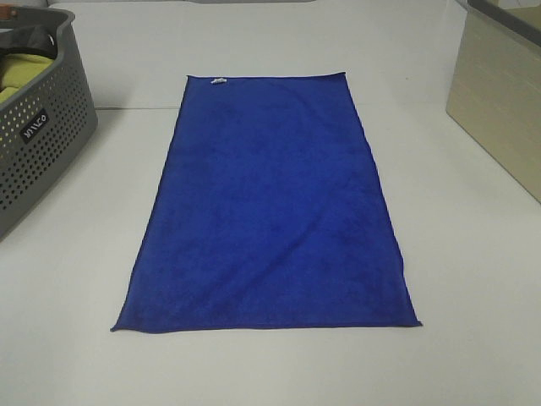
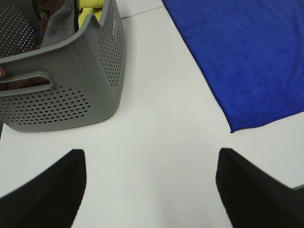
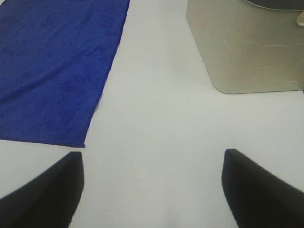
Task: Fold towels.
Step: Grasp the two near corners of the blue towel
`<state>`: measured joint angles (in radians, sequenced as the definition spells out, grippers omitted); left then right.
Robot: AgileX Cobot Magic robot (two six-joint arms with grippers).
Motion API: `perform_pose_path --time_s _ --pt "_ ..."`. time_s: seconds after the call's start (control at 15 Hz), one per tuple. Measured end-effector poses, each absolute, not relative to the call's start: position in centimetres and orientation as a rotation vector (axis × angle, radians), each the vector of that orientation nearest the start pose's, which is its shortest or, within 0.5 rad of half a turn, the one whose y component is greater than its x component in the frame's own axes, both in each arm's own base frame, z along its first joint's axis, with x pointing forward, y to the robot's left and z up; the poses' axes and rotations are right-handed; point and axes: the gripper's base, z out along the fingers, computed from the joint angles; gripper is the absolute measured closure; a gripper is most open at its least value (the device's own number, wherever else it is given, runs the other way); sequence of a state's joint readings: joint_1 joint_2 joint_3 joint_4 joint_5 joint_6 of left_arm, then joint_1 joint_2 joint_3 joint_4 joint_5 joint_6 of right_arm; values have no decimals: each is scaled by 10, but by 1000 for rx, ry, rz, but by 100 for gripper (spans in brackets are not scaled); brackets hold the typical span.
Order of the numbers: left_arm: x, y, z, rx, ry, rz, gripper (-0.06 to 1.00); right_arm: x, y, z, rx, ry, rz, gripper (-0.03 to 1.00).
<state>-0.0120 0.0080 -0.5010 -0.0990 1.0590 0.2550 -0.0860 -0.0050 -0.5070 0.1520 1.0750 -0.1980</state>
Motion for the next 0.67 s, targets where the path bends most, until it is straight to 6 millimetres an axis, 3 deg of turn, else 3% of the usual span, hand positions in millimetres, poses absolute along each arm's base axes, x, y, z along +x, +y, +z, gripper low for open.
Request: perform_pose_path --time_s 0.67 --pt "-4 -8 278 276 2027 33 22 -7 13 279 -123 2033 4 21"
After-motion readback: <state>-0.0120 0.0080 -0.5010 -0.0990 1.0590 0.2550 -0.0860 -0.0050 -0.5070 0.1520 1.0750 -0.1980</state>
